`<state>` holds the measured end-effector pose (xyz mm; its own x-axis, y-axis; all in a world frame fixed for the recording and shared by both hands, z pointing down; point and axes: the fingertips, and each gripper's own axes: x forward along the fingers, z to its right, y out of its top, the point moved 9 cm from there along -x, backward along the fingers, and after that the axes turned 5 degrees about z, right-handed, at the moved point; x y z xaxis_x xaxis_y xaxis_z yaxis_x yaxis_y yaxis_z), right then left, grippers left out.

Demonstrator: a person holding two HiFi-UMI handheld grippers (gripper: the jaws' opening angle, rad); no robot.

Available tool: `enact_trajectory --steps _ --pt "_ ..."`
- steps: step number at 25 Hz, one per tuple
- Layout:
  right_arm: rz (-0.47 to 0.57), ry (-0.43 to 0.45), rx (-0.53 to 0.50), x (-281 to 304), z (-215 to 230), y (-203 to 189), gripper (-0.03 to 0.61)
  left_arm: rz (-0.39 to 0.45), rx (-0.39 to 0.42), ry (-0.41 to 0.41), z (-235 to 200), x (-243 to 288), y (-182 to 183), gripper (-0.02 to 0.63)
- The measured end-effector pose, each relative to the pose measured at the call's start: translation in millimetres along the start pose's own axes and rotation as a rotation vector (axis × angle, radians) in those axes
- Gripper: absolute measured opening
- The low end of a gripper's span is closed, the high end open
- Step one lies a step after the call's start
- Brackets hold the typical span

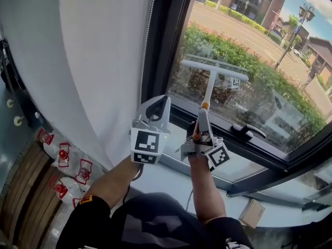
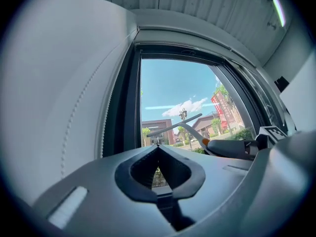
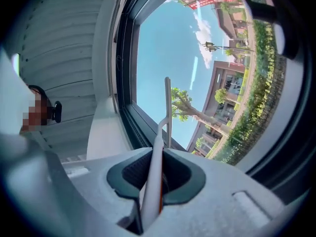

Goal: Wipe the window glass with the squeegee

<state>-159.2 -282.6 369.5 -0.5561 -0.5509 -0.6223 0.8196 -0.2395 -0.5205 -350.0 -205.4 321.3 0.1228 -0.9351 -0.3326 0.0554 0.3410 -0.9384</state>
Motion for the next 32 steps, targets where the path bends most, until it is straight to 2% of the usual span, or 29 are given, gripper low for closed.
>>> enact_trajectory --steps 8,14,17,25,28,32 --pt "-0.076 -0.173 0.016 -61 30 -39 0.051 -0.138 -0.060 -0.036 12 -22 -53 0.018" --pt "-0.098 -0.218 0.008 -79 39 -48 0.051 -0.200 -0.114 -0.037 12 -33 -79 0.018" --pt "-0.107 -0.238 0.002 -87 43 -49 0.051 -0.221 -0.173 -0.037 17 -34 -87 0.018" --pt "-0.153 -0.217 -0.025 -97 41 -45 0.049 -0.291 -0.207 -0.069 42 -28 -111 0.018" --pt "-0.152 -0.194 -0.023 -96 35 -33 0.049 -0.284 -0.200 -0.064 47 -22 -108 0.018" --pt "-0.103 -0.136 -0.043 -89 19 8 0.049 -0.241 -0.192 -0.072 60 -9 -89 0.018"
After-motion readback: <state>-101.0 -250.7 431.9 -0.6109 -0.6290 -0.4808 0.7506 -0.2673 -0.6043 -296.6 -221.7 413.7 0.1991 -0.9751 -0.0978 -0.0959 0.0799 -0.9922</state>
